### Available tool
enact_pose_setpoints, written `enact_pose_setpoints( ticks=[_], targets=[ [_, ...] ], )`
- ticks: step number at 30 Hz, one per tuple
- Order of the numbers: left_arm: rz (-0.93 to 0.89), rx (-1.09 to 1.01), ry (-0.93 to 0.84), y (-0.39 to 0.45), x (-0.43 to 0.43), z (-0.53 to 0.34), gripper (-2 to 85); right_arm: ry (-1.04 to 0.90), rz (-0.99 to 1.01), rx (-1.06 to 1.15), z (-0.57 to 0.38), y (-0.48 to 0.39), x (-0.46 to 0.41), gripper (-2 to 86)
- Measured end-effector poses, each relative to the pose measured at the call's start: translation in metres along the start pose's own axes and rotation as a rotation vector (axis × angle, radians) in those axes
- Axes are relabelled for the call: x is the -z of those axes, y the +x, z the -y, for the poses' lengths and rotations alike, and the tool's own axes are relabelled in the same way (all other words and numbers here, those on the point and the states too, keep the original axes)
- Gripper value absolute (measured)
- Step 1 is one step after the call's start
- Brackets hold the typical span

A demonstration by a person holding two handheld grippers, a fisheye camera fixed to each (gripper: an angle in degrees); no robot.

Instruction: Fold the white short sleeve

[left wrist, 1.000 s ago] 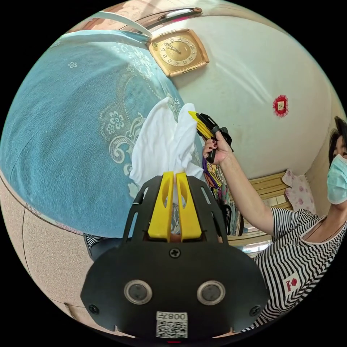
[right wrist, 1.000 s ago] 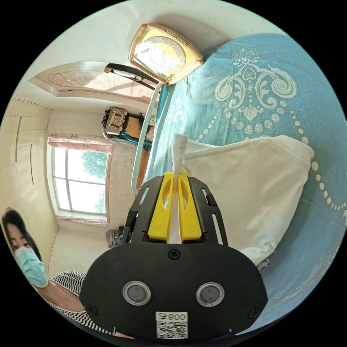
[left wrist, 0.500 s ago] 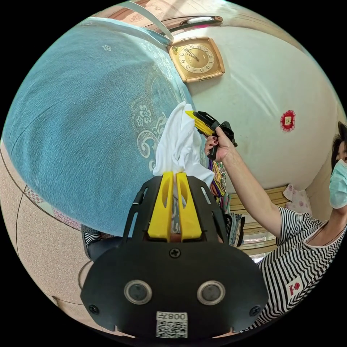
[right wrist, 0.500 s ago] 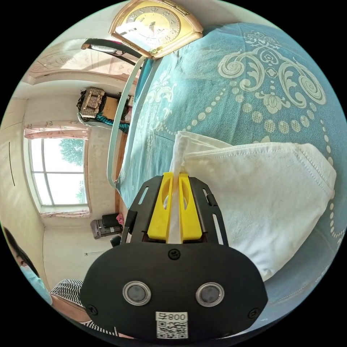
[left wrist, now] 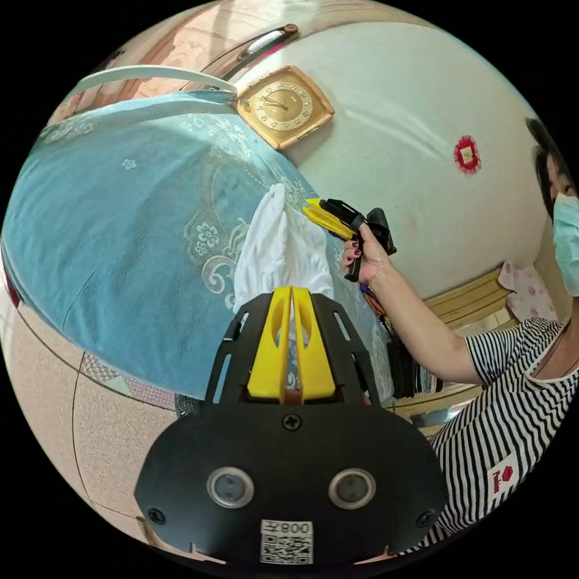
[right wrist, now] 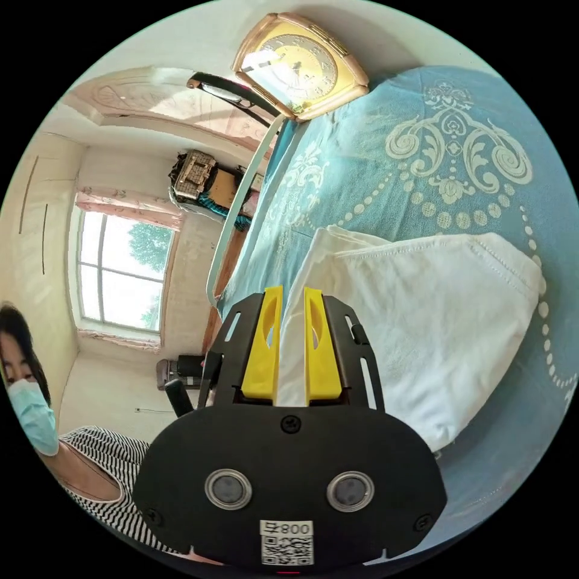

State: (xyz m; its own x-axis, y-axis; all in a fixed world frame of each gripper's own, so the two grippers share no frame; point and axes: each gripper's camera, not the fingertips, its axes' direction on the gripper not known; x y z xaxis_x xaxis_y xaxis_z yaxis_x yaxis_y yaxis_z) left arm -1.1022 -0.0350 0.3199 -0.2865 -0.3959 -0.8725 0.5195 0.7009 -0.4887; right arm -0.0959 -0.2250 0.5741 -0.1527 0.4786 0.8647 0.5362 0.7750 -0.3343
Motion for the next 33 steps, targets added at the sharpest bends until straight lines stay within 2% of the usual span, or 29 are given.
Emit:
enact_pose_setpoints(
  ticks=[5, 10, 13, 22, 25, 33],
  targets=[
    [0.185, -0.088, -0.106, 0.02, -0.042, 0.007, 0.2, -0.001, -0.187, 0.143, -0.123, -0.041, -0.003, 8.5],
    [0.186, -0.069, -0.122, 0.023, -0.053, -0.002, 0.2, -0.099, -0.58, 0.305, -0.25, -0.08, -0.085, 9.1],
    [0.207, -0.078, -0.137, 0.033, -0.058, -0.008, 0.2, -0.116, -0.73, 0.4, -0.28, -0.088, -0.132, 9.5],
    [0.241, -0.094, -0.152, 0.053, -0.073, -0.025, 0.2, -0.198, -0.971, 0.511, -0.313, -0.078, -0.23, 5.9],
    [0.244, -0.094, -0.153, 0.057, -0.077, -0.03, 0.2, -0.19, -1.03, 0.53, -0.325, -0.076, -0.238, 2.6],
    [0.258, -0.104, -0.169, 0.066, -0.087, -0.042, 0.2, -0.213, -1.076, 0.562, -0.366, -0.068, -0.205, 0.9]
  ],
)
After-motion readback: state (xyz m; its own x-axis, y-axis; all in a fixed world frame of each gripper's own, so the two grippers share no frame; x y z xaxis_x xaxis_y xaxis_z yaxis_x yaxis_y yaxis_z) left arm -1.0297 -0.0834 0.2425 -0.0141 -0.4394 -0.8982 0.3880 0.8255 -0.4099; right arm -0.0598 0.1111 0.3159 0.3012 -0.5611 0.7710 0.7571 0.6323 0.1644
